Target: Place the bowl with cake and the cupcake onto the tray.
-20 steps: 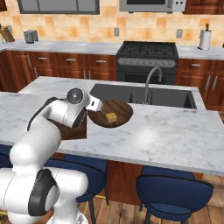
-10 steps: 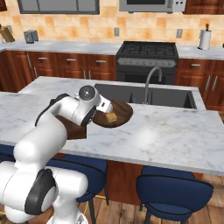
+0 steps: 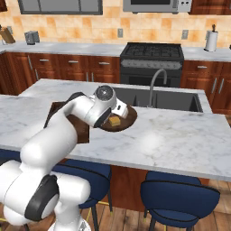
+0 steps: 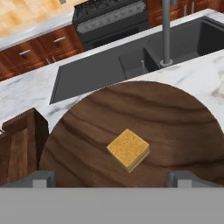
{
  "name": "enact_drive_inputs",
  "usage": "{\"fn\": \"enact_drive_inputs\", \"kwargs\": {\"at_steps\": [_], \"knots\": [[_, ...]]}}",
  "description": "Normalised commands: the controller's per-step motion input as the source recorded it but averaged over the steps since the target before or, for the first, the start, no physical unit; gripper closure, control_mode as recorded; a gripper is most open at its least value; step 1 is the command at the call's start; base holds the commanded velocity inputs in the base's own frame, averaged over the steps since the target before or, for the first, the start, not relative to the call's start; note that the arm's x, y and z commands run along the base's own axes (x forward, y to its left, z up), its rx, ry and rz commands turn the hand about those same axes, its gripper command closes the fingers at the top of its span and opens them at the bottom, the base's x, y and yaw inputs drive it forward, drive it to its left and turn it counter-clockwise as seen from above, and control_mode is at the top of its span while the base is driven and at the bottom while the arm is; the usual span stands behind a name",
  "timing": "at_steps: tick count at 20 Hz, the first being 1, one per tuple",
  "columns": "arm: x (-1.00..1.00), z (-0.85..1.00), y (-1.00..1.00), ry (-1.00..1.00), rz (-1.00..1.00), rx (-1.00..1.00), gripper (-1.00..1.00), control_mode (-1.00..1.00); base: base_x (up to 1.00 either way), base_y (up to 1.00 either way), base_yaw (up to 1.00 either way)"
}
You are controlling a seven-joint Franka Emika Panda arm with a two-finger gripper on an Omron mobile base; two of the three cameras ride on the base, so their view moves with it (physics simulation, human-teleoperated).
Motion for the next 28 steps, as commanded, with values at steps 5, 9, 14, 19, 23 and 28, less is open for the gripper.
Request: {"fn": "enact_drive_inputs", "kwargs": {"at_steps": [5,9,14,19,23,28], "knots": [[0.0,0.0,-0.28,0.06,0.0,0.0,-1.0,-1.0,0.0,0.0,0.0],[-0.15,0.0,-0.24,0.06,0.0,0.0,-1.0,-1.0,0.0,0.0,0.0],[-0.33,0.0,-0.23,0.03,0.0,0.0,-1.0,-1.0,0.0,0.0,0.0],[-0.21,0.0,-0.24,0.03,0.0,0.0,-1.0,-1.0,0.0,0.0,0.0],[-0.02,-0.2,-0.24,0.08,0.0,0.0,-1.0,-1.0,0.0,0.0,0.0],[0.0,-0.36,-0.27,0.09,0.0,0.0,-1.0,-1.0,0.0,0.0,0.0]]}}
